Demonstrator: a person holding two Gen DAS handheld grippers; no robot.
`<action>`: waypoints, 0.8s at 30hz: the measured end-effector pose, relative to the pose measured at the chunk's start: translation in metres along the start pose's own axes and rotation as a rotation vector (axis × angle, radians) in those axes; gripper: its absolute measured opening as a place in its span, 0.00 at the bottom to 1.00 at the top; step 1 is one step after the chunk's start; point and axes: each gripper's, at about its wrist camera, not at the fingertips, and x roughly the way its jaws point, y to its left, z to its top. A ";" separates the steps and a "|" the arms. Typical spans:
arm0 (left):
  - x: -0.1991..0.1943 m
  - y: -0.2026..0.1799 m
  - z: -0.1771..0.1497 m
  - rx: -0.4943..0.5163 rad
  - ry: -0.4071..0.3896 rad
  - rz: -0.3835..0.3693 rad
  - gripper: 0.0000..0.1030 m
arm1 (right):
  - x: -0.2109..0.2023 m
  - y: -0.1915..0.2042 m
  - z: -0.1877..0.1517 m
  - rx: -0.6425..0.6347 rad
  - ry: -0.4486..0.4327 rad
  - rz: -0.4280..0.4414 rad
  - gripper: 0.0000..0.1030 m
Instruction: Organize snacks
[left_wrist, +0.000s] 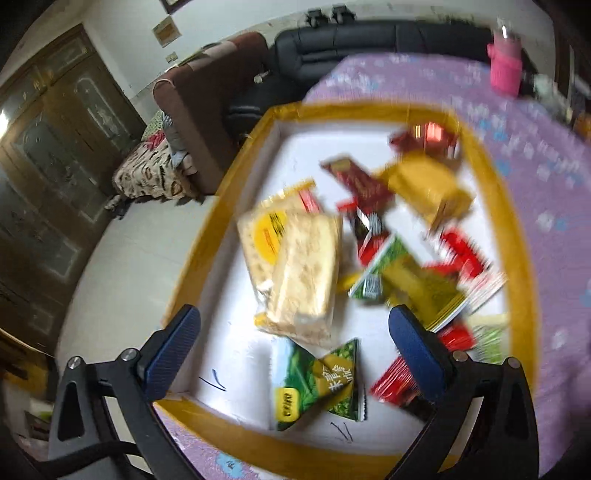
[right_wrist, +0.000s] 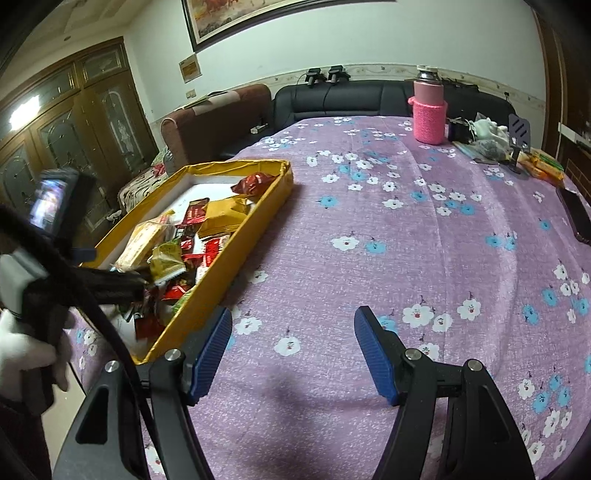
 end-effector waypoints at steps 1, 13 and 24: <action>-0.004 0.005 0.005 -0.019 -0.012 -0.003 0.99 | 0.000 0.000 0.000 0.005 0.000 0.001 0.66; 0.050 -0.028 0.045 0.168 0.053 0.163 0.99 | -0.001 -0.014 0.005 0.053 -0.038 0.023 0.67; 0.023 -0.003 0.024 0.288 -0.031 0.448 0.99 | 0.000 -0.022 0.007 0.076 -0.049 0.053 0.67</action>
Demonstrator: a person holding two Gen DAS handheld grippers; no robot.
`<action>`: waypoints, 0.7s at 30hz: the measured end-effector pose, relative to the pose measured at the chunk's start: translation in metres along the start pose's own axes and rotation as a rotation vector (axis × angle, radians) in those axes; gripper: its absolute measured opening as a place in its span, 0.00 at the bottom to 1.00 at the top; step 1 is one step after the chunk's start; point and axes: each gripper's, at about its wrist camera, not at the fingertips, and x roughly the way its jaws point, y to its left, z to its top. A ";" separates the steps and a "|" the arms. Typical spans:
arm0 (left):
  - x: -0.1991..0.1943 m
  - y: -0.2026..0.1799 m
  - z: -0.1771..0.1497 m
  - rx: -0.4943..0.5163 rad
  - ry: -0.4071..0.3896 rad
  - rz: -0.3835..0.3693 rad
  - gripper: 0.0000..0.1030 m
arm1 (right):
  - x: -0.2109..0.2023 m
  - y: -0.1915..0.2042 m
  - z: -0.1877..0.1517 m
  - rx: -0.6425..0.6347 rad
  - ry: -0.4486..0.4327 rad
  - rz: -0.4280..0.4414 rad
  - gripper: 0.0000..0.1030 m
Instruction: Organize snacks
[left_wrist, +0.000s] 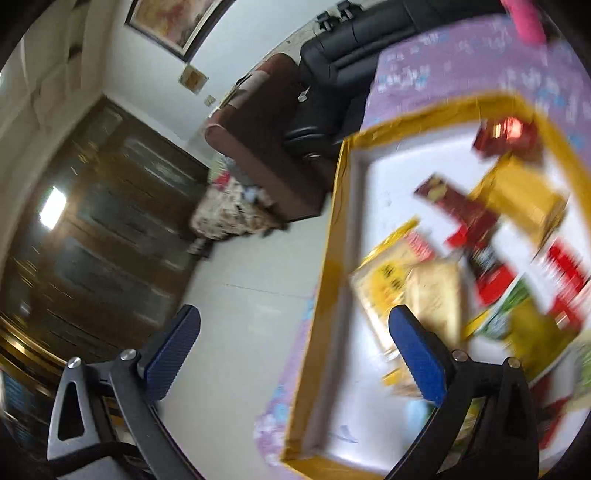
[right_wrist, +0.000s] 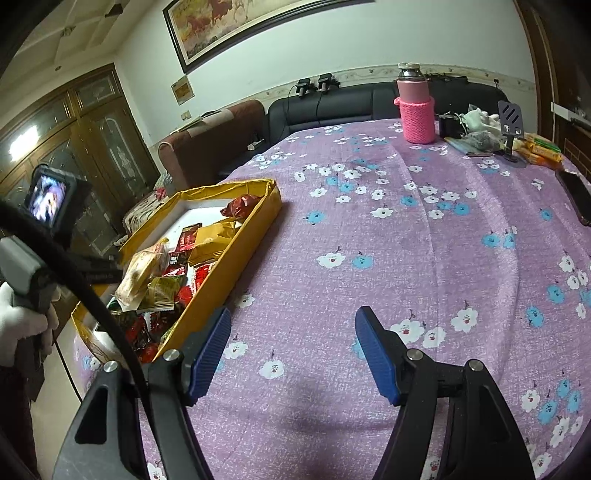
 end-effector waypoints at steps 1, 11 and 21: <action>0.003 -0.007 -0.001 0.036 0.004 0.032 0.99 | 0.000 0.001 0.000 -0.001 0.001 0.003 0.67; -0.024 -0.007 0.010 0.000 -0.079 -0.184 0.98 | -0.003 0.003 0.001 -0.018 -0.007 -0.010 0.68; -0.054 0.106 -0.055 -0.529 -0.176 -0.555 0.98 | -0.009 0.045 0.041 -0.102 0.030 0.205 0.68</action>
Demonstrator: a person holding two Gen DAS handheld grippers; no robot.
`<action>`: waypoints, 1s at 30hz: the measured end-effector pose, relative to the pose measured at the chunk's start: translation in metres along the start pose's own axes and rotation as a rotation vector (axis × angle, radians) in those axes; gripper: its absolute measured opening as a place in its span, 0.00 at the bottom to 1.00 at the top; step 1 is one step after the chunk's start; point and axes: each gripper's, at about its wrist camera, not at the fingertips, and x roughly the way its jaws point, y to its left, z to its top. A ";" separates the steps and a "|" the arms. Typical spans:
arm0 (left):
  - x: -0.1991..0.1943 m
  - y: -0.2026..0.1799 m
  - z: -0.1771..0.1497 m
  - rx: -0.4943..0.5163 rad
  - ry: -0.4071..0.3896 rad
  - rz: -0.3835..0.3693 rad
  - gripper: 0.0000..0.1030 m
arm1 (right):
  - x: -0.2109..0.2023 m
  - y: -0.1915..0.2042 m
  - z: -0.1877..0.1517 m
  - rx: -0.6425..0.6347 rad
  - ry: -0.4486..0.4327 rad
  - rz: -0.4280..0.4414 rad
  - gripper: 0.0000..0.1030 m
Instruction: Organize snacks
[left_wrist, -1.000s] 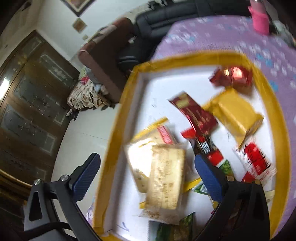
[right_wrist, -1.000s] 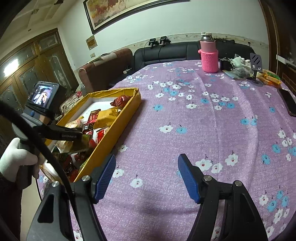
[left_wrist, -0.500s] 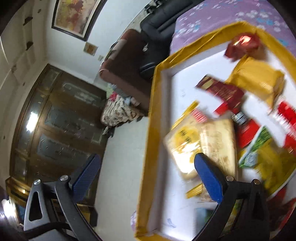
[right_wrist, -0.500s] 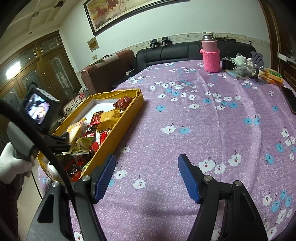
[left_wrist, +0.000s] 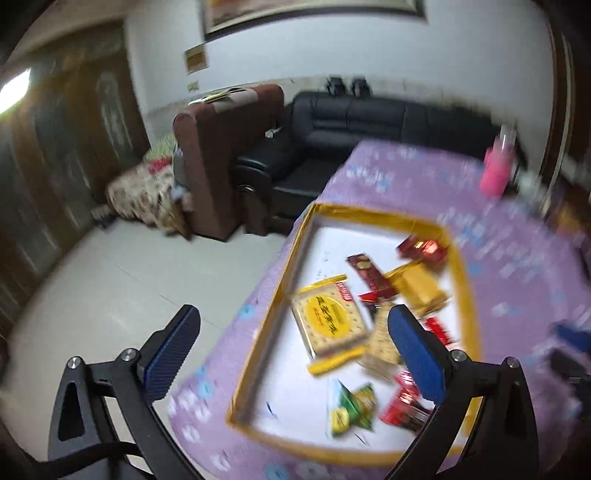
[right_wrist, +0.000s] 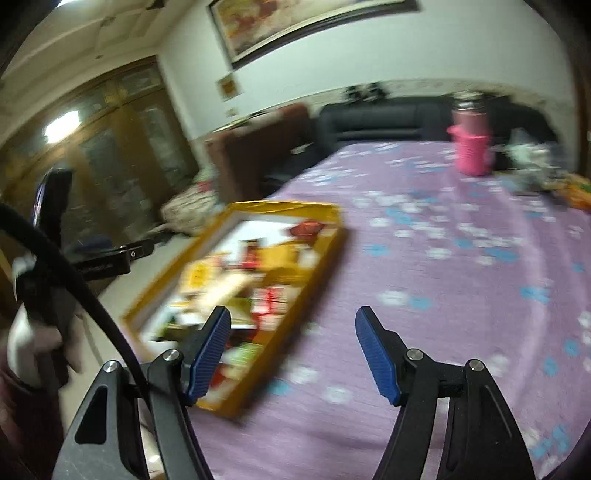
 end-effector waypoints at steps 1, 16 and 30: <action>-0.012 0.010 -0.008 -0.047 -0.016 -0.023 0.98 | 0.007 0.006 0.005 0.000 0.027 0.047 0.63; -0.024 0.065 -0.051 -0.186 -0.064 -0.074 0.99 | 0.153 0.092 0.016 -0.160 0.398 -0.049 0.19; -0.067 0.040 -0.055 -0.135 -0.274 0.156 0.99 | 0.083 0.131 -0.003 -0.312 0.154 0.057 0.40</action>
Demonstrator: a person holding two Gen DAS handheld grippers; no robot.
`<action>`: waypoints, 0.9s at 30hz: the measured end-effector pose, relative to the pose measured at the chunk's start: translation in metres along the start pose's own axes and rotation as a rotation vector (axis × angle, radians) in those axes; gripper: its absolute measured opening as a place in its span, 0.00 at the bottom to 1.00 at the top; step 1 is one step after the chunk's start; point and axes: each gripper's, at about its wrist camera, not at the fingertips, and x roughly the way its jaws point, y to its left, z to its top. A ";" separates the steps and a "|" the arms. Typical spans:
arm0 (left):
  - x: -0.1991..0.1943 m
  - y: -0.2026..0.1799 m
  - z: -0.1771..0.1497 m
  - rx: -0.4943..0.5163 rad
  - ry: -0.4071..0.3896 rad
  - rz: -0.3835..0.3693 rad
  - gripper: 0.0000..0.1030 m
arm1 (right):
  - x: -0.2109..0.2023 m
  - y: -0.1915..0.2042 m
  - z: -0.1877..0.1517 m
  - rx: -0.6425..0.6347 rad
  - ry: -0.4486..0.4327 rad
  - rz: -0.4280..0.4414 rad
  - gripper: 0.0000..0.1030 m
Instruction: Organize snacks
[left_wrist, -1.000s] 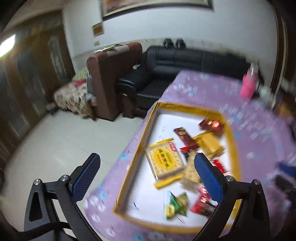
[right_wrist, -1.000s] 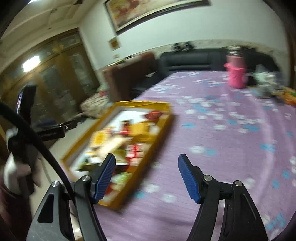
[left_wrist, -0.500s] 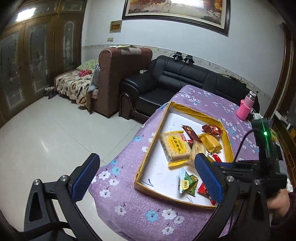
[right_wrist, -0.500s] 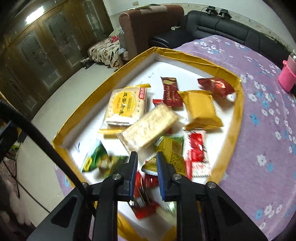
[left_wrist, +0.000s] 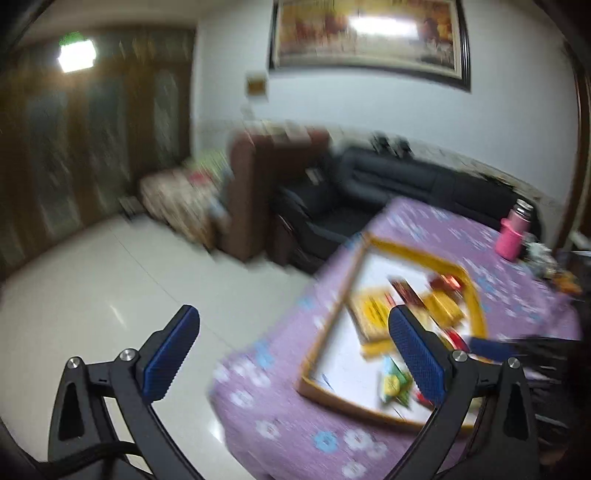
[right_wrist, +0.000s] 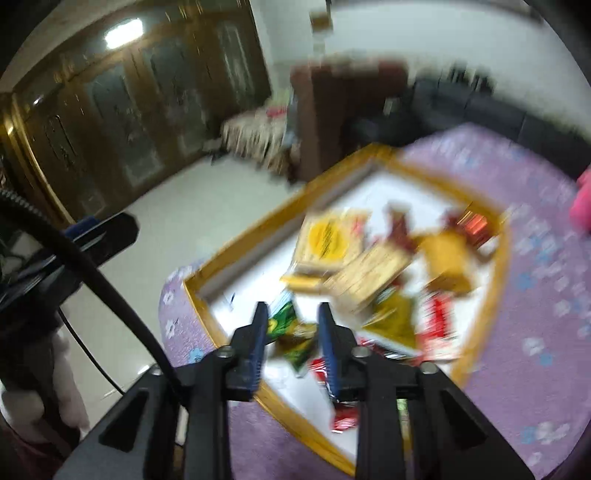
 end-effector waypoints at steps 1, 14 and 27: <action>-0.010 -0.006 0.001 0.019 -0.050 0.025 1.00 | -0.013 0.000 -0.006 -0.015 -0.051 -0.035 0.54; -0.050 -0.093 -0.012 0.147 -0.069 0.076 1.00 | -0.086 -0.022 -0.091 -0.045 -0.217 -0.216 0.69; -0.043 -0.119 -0.026 0.142 0.114 -0.061 1.00 | -0.091 -0.024 -0.114 0.001 -0.159 -0.193 0.69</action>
